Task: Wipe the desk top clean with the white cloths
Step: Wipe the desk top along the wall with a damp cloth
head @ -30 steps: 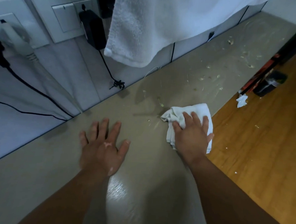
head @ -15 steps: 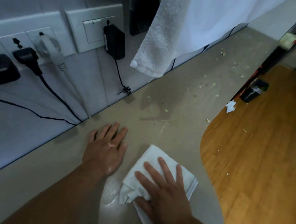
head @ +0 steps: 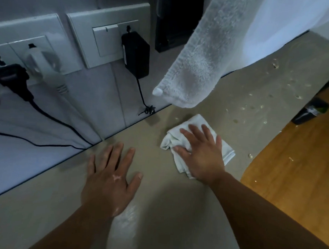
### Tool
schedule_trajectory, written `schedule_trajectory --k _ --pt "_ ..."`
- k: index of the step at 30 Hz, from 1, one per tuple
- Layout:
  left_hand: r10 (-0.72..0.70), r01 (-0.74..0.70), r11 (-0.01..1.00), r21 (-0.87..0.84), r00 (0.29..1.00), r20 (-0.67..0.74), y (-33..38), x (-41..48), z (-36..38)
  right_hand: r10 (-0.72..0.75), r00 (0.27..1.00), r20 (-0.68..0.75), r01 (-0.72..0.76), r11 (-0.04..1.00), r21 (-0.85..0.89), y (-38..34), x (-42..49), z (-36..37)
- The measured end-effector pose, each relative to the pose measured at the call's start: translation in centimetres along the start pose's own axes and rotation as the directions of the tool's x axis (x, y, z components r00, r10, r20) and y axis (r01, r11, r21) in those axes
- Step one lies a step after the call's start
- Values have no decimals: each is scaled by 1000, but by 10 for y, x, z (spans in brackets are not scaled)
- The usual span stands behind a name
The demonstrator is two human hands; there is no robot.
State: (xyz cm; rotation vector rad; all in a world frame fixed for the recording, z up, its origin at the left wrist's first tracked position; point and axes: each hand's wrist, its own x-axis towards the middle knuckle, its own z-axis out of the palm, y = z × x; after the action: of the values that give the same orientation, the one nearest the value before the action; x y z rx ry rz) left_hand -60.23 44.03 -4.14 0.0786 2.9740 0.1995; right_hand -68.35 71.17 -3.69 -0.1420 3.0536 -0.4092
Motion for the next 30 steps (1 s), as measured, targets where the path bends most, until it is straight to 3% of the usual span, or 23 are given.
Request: schedule_trajectory --k 6,10,13,16,23,26,30 --pt "-12 13 1000 17 999 -33 0 7 5 195 978 -73 -194 981 15 -3 42 -2" --pt "-23 26 999 34 998 -61 2 11 6 232 967 -108 -233 972 7 -18 28 1" --pt "-26 30 998 47 996 -86 3 15 5 177 975 -134 -181 983 -18 -34 -5 11" --pt "-16 24 997 69 994 -109 4 19 2 25 984 -175 -31 999 -34 -57 -50 25" --pt "22 -11 998 68 987 -162 2 29 1 -257 965 40 260 961 -98 -65 -38 18" --pt "8 -1 999 49 988 -151 3 34 2 -288 952 103 293 955 -43 -55 -7 12" --pt "-4 9 999 41 991 -136 3 39 5 -209 969 132 216 976 -36 -49 38 0"
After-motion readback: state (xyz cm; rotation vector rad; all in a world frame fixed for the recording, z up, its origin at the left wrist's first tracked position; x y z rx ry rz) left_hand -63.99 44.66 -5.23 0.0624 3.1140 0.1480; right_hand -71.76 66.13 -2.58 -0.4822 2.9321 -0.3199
